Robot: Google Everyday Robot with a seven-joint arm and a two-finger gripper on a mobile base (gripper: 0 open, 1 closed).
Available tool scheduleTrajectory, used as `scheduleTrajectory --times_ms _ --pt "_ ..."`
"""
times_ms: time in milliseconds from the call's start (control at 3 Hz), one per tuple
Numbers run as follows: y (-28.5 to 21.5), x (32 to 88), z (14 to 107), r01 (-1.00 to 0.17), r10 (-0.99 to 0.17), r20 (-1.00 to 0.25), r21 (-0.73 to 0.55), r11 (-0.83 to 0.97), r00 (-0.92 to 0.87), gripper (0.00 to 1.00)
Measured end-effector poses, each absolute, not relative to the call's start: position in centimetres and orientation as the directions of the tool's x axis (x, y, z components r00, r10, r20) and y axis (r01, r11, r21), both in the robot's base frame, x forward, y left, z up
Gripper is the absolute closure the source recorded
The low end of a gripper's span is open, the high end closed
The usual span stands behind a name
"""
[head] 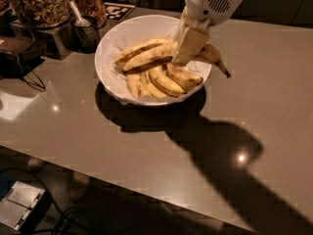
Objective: Pick banana from white bowl
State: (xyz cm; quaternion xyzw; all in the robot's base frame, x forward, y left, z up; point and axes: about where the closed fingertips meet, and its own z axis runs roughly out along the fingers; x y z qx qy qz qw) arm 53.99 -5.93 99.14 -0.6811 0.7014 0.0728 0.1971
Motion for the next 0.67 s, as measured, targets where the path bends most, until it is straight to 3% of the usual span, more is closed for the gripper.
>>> scheduleTrajectory --times_ms 333,667 --pt "-7.2 49.38 99.73 -0.99 -0.902 -0.431 -0.125 0.066 -0.006 1.0" --pt "-7.09 49.47 99.77 -0.989 -0.899 -0.437 -0.13 0.071 -0.007 1.0"
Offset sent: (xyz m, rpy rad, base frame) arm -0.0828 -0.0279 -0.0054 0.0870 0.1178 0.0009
